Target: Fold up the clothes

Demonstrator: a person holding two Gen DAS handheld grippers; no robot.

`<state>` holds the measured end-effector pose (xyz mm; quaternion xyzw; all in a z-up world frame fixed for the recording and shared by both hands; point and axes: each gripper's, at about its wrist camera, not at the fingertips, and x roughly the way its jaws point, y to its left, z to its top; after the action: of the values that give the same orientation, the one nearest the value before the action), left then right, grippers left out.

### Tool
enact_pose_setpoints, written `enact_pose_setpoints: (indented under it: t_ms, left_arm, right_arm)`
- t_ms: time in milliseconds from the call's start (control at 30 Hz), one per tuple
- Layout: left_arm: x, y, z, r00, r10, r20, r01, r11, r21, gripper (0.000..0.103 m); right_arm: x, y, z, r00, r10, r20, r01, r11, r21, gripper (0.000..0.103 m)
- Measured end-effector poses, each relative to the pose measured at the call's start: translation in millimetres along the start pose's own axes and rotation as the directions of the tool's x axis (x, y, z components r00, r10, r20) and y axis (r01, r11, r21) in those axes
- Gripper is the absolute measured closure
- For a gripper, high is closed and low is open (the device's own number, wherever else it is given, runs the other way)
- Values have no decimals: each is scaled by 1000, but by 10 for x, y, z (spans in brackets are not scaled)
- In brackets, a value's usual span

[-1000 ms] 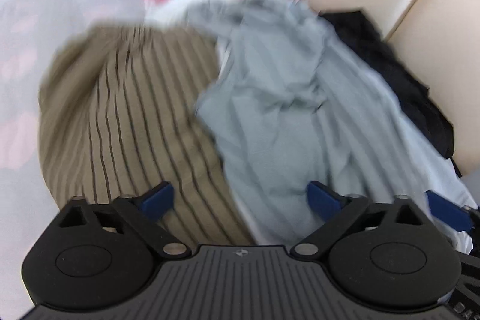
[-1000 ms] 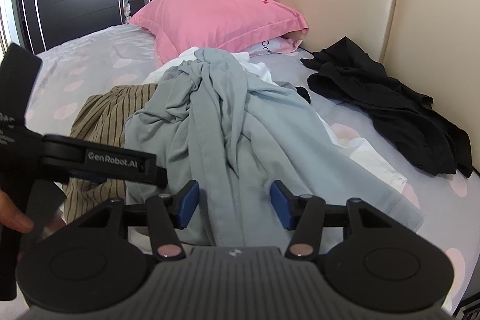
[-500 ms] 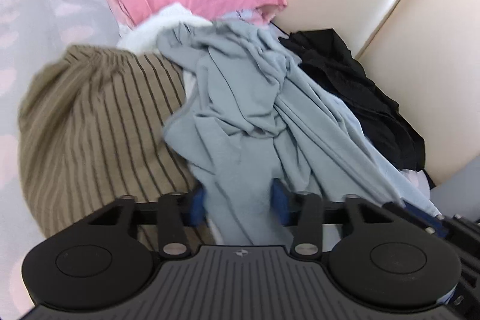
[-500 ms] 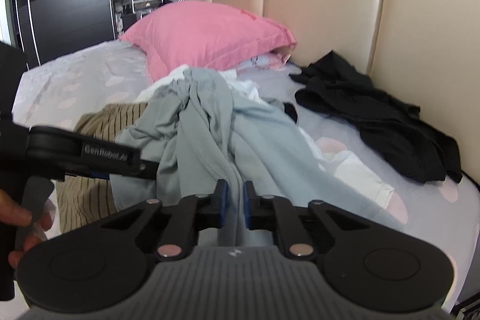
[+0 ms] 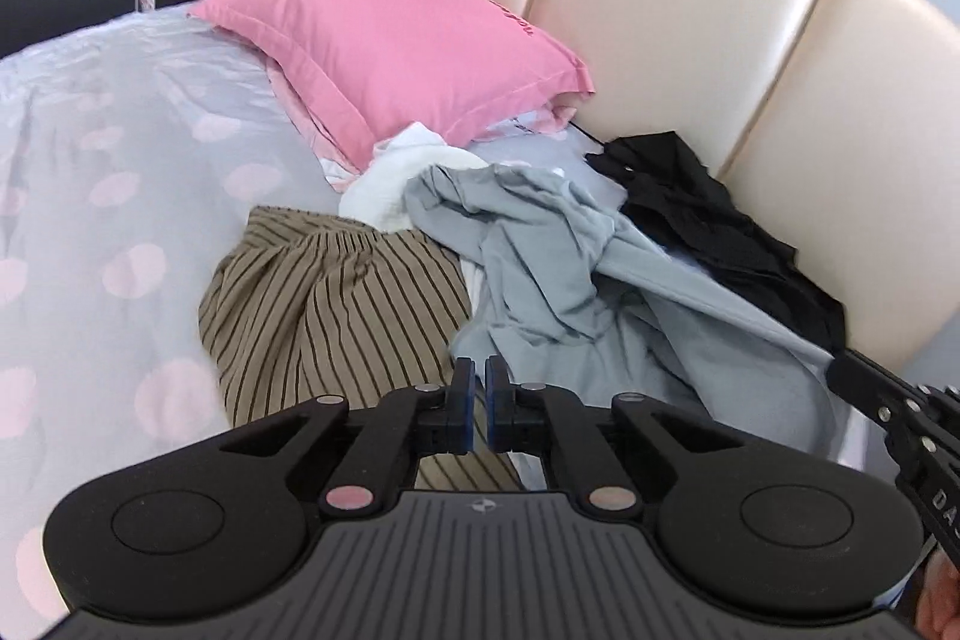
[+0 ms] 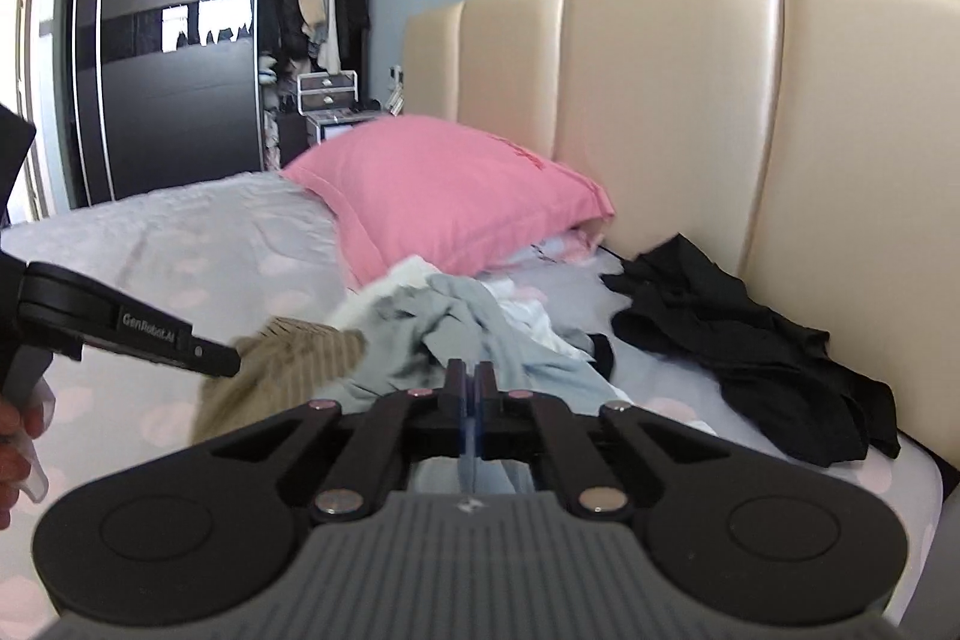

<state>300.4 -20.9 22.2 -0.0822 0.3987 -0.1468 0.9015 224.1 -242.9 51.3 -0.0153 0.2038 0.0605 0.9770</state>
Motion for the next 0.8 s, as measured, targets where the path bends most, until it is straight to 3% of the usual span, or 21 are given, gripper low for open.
enact_pose_setpoints:
  t_ms: [100,133,200,233,267,400,600,733,800]
  left_arm:
    - [-84,10,-40,999,-28,-23,27,1000,-13,100]
    - [-79,11,-61,998,-47,-34,46,999,-19,92]
    - [-64,9,-94,997,-71,-36,69,997,-36,70]
    - [-35,1,-109,996,-78,-36,76,996,-45,49]
    - [6,-7,-121,995,-90,-38,88,995,-56,39]
    - [266,-13,-144,984,-162,-68,153,980,-125,39]
    - [780,-25,-163,970,-210,-119,186,964,-189,43]
    - [996,-63,-169,968,-218,-125,190,961,-200,60]
    - [1040,-88,-172,971,-203,-126,177,965,-192,75]
  right_arm:
    - [-149,46,46,1000,-16,16,16,1000,2,101]
    - [-182,47,51,1000,-27,16,26,1000,4,101]
    - [-190,22,28,999,-44,6,44,999,12,101]
    - [-176,6,-1,998,-55,-1,55,998,12,101]
    - [-155,-17,-36,998,-63,-12,63,998,15,101]
    - [-50,-136,-148,997,-60,-49,62,997,45,101]
    - [128,-298,-247,997,-48,-59,52,996,76,101]
    - [246,-378,-297,996,-42,-82,50,994,101,101]
    - [293,-400,-311,995,-43,-93,53,993,108,101]
